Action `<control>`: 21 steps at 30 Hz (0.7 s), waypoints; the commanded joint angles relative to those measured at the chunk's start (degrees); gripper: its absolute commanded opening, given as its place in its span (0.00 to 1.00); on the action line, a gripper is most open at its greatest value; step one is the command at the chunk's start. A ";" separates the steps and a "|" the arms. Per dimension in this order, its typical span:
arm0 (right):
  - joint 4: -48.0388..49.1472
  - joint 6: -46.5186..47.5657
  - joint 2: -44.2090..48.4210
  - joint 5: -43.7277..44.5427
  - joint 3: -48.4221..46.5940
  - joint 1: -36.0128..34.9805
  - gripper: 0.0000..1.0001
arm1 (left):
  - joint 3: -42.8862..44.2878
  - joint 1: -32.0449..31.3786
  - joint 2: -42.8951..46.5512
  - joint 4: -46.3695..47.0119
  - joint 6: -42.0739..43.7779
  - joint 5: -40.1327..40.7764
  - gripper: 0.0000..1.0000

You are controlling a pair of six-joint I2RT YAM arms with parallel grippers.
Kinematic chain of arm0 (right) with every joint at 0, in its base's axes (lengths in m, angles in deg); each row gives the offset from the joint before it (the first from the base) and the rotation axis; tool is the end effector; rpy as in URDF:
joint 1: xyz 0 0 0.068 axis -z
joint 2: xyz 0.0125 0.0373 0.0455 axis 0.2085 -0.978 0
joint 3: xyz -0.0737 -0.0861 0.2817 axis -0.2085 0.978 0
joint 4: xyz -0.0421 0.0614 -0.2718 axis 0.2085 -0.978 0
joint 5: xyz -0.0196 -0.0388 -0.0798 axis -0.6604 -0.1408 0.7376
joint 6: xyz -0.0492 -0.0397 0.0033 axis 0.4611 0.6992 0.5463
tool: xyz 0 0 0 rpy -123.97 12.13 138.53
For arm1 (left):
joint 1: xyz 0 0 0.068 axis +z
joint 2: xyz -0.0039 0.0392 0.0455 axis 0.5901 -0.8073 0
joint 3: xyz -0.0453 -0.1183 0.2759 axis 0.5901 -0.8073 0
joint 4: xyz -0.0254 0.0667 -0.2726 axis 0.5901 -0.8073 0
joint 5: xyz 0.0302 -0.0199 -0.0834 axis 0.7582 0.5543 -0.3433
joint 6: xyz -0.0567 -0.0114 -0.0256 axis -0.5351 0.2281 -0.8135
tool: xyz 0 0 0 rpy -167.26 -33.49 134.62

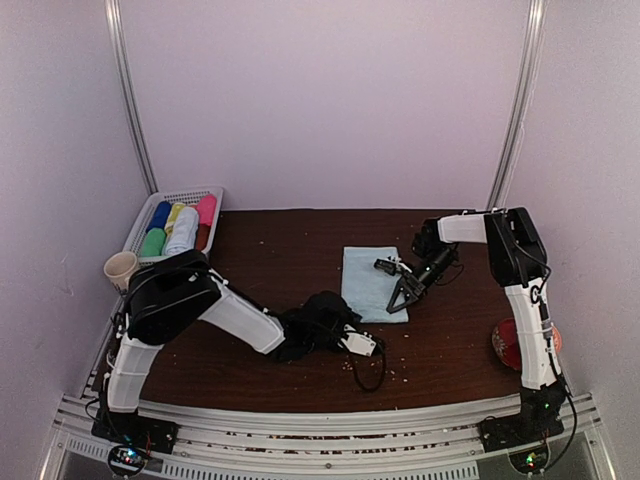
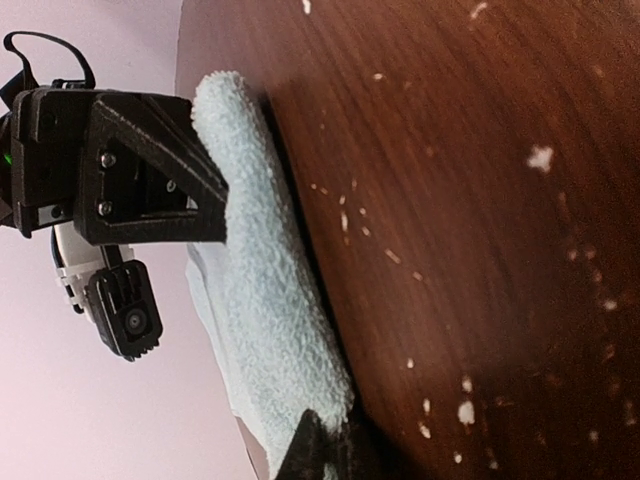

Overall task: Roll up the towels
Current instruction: Roll the towel at the center of the board.

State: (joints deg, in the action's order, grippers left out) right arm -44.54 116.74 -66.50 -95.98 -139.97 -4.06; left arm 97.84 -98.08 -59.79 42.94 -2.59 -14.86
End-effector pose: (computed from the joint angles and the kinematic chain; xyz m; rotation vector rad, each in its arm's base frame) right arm 0.4337 0.1690 0.1107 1.0281 -2.4344 -1.5750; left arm 0.2435 -0.4293 0.0824 1.8237 0.9973 0.3572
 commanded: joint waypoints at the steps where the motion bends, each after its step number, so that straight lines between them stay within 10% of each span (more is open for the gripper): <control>1: 1.20 1.35 0.06 4.50 -0.14 0.45 0.00 | 0.16 0.47 -3.91 -14.33 -1.54 -1.63 0.00; 21: 10.11 15.39 24.05 14.89 13.38 0.45 0.24 | 12.12 3.95 1.02 -35.92 -18.11 -19.21 0.00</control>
State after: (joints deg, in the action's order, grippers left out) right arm -39.95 128.55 -47.18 -85.60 -130.87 -3.95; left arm 109.73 -94.69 -58.24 17.00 -16.26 -27.99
